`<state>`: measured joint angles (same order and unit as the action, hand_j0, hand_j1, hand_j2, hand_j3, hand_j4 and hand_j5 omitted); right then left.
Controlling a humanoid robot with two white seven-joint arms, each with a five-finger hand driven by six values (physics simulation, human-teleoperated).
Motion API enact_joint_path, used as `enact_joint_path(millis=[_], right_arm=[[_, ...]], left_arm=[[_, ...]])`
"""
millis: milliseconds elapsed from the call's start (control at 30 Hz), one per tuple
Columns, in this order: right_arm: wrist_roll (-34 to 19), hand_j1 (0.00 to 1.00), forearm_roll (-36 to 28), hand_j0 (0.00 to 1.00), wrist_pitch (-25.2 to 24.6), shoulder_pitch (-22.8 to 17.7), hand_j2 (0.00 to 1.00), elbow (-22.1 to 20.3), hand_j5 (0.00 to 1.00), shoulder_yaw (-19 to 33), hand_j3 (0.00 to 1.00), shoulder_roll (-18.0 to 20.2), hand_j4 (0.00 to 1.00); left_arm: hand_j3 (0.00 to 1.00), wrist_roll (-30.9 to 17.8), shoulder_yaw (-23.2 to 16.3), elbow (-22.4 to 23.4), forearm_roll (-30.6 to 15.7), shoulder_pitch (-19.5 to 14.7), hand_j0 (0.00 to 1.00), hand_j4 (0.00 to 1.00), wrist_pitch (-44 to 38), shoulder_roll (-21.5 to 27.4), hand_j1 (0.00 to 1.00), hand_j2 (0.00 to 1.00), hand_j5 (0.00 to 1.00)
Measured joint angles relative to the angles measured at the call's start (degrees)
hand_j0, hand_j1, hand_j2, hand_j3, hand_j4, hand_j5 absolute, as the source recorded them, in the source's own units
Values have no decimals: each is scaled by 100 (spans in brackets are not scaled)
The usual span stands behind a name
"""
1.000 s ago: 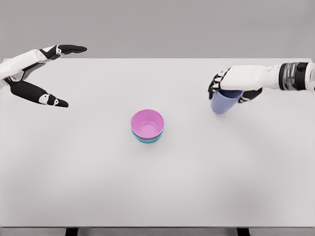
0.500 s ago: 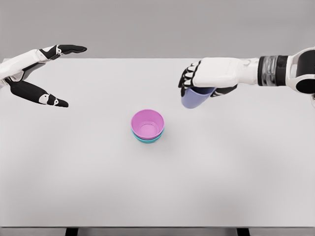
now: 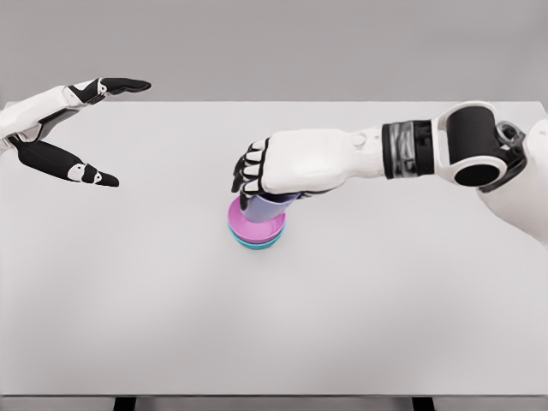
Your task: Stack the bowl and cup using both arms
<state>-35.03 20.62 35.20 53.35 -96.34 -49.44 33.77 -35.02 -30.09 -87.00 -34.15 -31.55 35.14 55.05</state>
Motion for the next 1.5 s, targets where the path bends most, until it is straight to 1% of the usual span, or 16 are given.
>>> enact_joint_path(millis=[67,300,433,700,733,767,800,933,1033,1100,1133,1167,1267,1333,1400,1500], right_arm=[[2,69,4,69,-1,-9,69,110,69,-59,69,-111,69],[4,69,57,69,-1,-9,69,584,69,-305,69,-332,69],[5,70,75,70,-1,0,70,759,70,-367,70,-368,70],[4,71,95,71,-2,0,71,976,71,-414,71,-463,71],[3,77,96,77,-2,0,77,989,77,-418,77,-470,77],[3,85,104,85,-2,0,85,996,85,-419,85,-475,85],[2,100,132,100,-3,0,100,994,100,-420,100,-479,100],[1,100,210,100,-4,17,100,965,100,-395,100,-481,100],[1,100,220,100,-3,35,100,866,100,-323,100,-446,100],[0,100,210,100,-1,-18,100,787,100,-80,100,-391,100],[0,100,202,100,-2,-44,100,763,100,172,100,-297,100],[0,100,194,100,0,-202,100,748,100,467,100,-167,100],[-1,100,103,100,3,-1037,100,762,100,1508,100,402,100],[-1,100,58,100,3,-1459,100,827,100,2044,100,805,100],[0,100,32,100,0,-1784,100,970,100,2354,100,1127,100],[0,100,20,100,-1,-1907,100,1226,100,2558,100,1410,100]], left_arm=[[100,0,0,0,0,0,100,100,0,0,100,100,100],[100,0,0,0,0,0,100,100,0,0,100,100,100],[100,0,0,0,0,0,100,100,0,-1,100,100,100],[100,0,0,0,0,0,100,100,0,-16,100,100,100],[100,0,0,0,0,0,100,100,0,-16,100,100,100],[100,0,0,0,0,0,100,100,0,-17,100,100,100],[100,0,0,0,0,0,100,100,0,-17,100,100,100],[100,0,0,0,0,0,100,100,0,-17,100,100,100],[100,0,0,0,0,0,100,100,0,-17,100,100,100],[100,0,0,0,0,9,100,100,0,-18,100,100,100],[100,0,0,0,0,9,100,100,0,-30,100,100,100],[100,0,9,0,7,0,100,100,0,-64,100,100,100],[100,0,64,0,24,9,100,100,0,-151,100,100,100],[100,0,82,-1,40,9,100,100,0,-176,100,100,100],[100,0,93,-5,44,18,100,100,0,-184,100,100,100],[100,0,109,-4,51,44,100,100,0,-195,100,100,100]])
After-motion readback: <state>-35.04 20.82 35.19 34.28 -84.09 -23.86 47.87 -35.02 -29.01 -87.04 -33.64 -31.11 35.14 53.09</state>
